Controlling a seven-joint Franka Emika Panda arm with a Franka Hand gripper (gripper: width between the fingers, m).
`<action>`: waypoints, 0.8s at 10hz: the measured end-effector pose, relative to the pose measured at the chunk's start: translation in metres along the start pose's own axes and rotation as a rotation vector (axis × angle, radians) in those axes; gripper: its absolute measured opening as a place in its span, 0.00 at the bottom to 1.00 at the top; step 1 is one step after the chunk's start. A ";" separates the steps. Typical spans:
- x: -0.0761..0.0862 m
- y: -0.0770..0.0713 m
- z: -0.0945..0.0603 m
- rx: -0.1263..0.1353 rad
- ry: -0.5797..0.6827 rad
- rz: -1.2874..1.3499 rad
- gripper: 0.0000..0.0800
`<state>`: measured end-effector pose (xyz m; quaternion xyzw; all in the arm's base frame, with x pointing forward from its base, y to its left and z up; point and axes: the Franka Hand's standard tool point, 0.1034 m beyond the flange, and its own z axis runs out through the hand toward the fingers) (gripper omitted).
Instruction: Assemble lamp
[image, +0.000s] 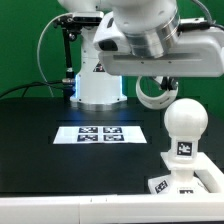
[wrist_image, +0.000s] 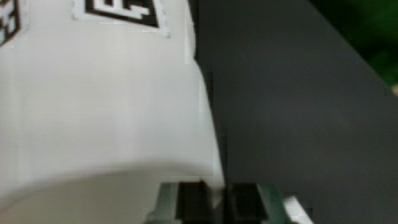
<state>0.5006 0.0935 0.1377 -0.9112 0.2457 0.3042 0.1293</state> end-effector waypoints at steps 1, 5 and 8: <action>-0.001 -0.001 0.000 0.009 0.042 -0.003 0.03; -0.011 -0.026 -0.054 0.038 0.310 -0.085 0.03; -0.023 -0.046 -0.100 -0.009 0.495 -0.150 0.03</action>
Offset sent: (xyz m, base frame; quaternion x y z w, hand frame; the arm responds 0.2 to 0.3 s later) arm 0.0271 0.0029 0.0666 -0.0014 0.1503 -0.0435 0.9877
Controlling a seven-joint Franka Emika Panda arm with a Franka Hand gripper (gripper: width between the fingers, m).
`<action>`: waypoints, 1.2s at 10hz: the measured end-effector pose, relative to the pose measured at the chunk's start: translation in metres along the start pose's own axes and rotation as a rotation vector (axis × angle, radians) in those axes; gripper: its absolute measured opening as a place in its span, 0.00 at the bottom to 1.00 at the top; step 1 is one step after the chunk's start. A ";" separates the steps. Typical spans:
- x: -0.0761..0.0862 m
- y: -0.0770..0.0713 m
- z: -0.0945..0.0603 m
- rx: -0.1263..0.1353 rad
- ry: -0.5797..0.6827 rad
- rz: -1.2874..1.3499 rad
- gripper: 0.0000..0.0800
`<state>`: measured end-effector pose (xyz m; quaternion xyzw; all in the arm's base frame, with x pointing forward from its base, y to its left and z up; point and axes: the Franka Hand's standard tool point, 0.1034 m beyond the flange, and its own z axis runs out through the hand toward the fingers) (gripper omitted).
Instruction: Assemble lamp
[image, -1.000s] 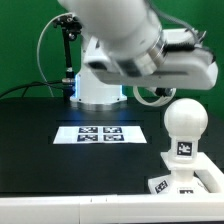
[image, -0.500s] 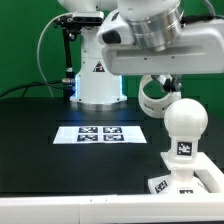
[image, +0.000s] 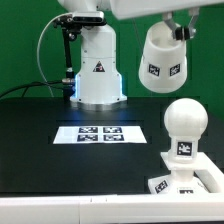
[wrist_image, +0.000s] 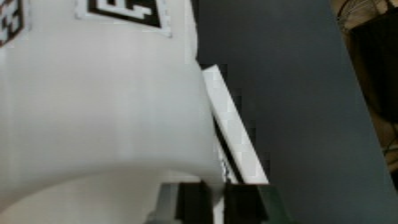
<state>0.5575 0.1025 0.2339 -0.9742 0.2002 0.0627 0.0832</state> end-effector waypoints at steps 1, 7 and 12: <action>0.003 -0.005 0.002 0.020 0.062 -0.005 0.03; 0.039 -0.027 -0.036 0.096 0.466 -0.070 0.03; 0.043 -0.056 -0.040 0.200 0.678 -0.069 0.03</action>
Offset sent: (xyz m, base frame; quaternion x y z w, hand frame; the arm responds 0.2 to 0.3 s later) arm 0.0000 0.0000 0.0000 0.0000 0.1938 0.0000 0.9810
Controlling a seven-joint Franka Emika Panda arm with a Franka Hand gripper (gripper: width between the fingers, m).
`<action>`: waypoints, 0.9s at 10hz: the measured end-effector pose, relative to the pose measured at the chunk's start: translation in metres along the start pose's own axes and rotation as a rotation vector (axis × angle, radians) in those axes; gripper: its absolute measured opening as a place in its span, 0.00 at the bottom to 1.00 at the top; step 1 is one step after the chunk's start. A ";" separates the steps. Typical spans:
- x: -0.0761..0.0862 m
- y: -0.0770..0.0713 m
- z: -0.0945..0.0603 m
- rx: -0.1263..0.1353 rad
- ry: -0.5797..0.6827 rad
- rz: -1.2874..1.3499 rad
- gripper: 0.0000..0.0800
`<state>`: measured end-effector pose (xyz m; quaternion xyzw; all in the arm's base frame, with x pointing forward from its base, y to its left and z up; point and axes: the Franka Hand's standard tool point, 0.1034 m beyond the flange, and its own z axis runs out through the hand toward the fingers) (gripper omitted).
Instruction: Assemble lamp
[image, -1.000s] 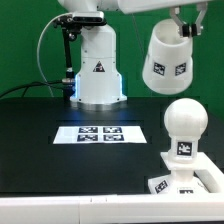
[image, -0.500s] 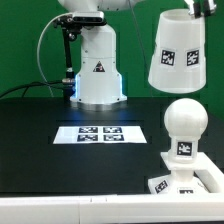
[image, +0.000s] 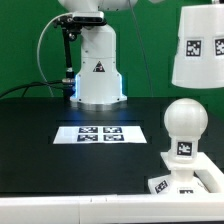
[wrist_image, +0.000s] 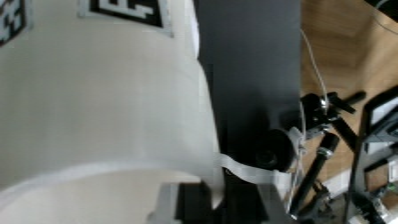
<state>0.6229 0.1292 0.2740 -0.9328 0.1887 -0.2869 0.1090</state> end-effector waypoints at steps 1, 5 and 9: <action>0.000 0.000 0.000 0.004 -0.003 0.010 0.03; 0.006 0.020 0.021 -0.026 -0.014 -0.093 0.03; -0.015 0.034 0.053 -0.016 -0.008 -0.053 0.03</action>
Offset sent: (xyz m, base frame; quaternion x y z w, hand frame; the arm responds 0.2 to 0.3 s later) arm 0.0269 -0.0330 -0.0126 -0.0413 0.0319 -0.0956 0.9941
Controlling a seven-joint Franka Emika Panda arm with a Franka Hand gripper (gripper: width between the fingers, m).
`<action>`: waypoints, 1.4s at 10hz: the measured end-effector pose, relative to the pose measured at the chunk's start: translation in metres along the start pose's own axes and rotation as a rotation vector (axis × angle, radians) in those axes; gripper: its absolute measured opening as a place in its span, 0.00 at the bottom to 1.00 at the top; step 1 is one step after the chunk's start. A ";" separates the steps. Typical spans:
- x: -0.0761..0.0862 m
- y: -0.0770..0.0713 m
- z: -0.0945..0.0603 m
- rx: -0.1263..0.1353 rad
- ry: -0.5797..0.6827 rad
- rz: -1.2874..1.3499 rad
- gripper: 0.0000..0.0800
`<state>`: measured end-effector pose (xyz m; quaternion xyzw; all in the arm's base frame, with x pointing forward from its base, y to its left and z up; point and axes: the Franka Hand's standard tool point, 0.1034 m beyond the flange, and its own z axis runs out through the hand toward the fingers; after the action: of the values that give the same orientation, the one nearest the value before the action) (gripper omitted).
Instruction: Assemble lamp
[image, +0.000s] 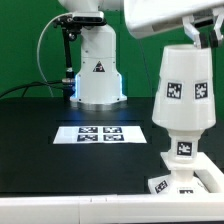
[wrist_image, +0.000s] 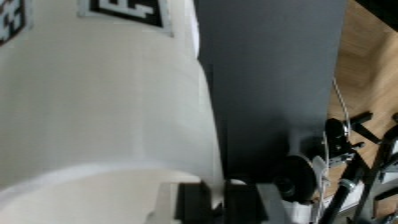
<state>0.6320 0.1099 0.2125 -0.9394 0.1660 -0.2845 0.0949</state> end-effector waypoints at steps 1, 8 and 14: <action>-0.006 0.001 0.010 0.003 0.005 0.006 0.03; -0.023 0.015 0.040 -0.004 0.030 -0.038 0.18; -0.005 0.013 0.007 -0.015 -0.033 -0.088 0.86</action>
Offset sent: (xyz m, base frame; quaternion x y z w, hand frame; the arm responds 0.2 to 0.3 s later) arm 0.0026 -0.0013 -0.0226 -0.0009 0.0428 -0.0056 0.9991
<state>0.6284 0.1005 0.2004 -0.9510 0.1251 -0.2717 0.0782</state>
